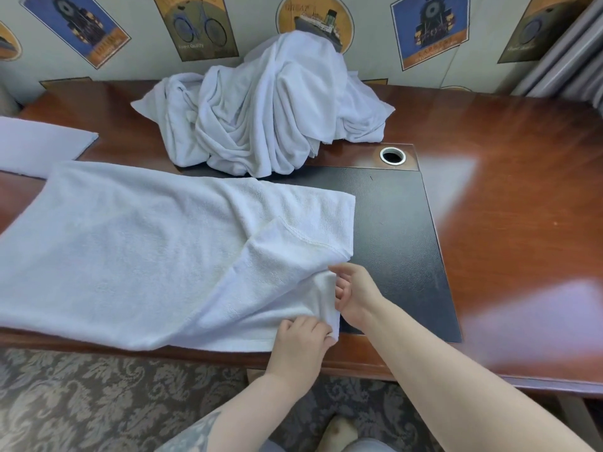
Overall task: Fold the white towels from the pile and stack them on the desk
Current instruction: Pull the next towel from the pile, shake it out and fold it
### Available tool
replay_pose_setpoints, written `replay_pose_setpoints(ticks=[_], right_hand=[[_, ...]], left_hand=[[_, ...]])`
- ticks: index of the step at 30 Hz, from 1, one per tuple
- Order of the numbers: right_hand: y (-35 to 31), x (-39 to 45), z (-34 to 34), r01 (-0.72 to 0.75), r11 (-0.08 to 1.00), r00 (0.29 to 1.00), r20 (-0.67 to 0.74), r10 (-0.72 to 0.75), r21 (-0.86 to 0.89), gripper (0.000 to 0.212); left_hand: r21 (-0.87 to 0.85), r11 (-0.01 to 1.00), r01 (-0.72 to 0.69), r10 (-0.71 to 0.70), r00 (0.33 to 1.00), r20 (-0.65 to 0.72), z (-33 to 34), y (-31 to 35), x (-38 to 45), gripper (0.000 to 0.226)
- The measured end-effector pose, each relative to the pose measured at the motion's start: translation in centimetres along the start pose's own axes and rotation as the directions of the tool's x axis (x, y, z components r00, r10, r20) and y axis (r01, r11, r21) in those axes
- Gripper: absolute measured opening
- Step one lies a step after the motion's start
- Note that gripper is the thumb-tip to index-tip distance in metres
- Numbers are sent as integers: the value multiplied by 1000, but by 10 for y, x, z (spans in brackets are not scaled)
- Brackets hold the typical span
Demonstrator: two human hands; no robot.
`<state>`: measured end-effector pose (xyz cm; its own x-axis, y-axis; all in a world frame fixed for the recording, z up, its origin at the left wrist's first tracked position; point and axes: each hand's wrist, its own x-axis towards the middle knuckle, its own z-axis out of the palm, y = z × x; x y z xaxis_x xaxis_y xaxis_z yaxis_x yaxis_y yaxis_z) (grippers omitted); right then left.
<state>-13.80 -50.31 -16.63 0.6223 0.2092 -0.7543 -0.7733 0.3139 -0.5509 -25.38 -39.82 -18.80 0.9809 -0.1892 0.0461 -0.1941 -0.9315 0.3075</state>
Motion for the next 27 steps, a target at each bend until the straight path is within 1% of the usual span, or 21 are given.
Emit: replay_pose_setpoints(ticks=[1, 3, 4, 5, 6, 7, 9, 10, 11, 13, 15, 16, 18, 19, 21, 24, 26, 27], right_hand=[[-1, 1, 0, -25, 999, 1000, 7, 25, 39, 5], [-8, 5, -2, -49, 998, 998, 48, 47, 41, 11], [-14, 7, -3, -64, 998, 995, 83, 63, 9, 16], [-20, 10, -3, -80, 997, 990, 116, 81, -10, 22], [-27, 14, -1, -94, 995, 985, 147, 90, 17, 27], [-35, 20, 3, -107, 990, 980, 177, 89, 92, 32], [-51, 31, 15, -147, 950, 968, 238, 81, 275, 44], [-56, 36, 21, -159, 930, 961, 267, 69, 331, 50], [-62, 40, 25, -161, 916, 959, 278, 57, 368, 57], [-70, 47, 30, -181, 884, 960, 272, 65, 431, 71], [-82, 56, 30, -208, 854, 952, 301, 64, 477, 83], [-89, 62, 30, -212, 845, 942, 334, 42, 490, 84], [-102, 70, 34, -190, 836, 934, 358, -8, 514, 78], [-107, 74, 36, -170, 850, 934, 356, -22, 499, 74], [-111, 82, 39, -145, 905, 935, 354, -6, 400, 69], [-117, 93, 41, -85, 967, 957, 291, 12, 239, 61], [-129, 99, 38, -25, 986, 977, 214, -12, 167, 47], [-135, 102, 35, -21, 987, 984, 177, -7, 158, 41]], left_hand=[[17, 1000, -6, 5, 998, 56, -3, -3, 3, 18], [49, 998, -42, 29, 972, 235, -6, -8, 11, 7], [26, 998, -50, 41, 954, 296, -6, -12, 14, 10], [-21, 1000, -23, 29, 936, 351, -9, -15, 18, 12], [-61, 998, 14, 12, 915, 403, -14, -17, 22, 15], [-101, 994, 42, 9, 890, 456, -19, -19, 28, 20], [-174, 981, 82, 35, 813, 581, -28, -25, 39, 23], [-196, 977, 89, 55, 774, 631, -32, -27, 43, 24], [-212, 974, 85, 78, 747, 660, -34, -30, 45, 26], [-227, 972, 61, 116, 715, 689, -35, -35, 47, 27], [-236, 971, 29, 154, 681, 716, -35, -39, 50, 23], [-240, 971, 13, 170, 669, 723, -35, -41, 52, 20], [-237, 971, -7, 181, 667, 722, -35, -40, 55, 16], [-226, 974, -2, 169, 671, 722, -35, -38, 55, 14], [-204, 979, 23, 137, 665, 734, -36, -37, 55, 12], [-187, 980, 67, 99, 647, 756, -37, -34, 57, 13], [-144, 987, 68, 66, 650, 757, -38, -30, 59, 16], [-122, 989, 79, 43, 647, 762, -37, -26, 59, 17]])
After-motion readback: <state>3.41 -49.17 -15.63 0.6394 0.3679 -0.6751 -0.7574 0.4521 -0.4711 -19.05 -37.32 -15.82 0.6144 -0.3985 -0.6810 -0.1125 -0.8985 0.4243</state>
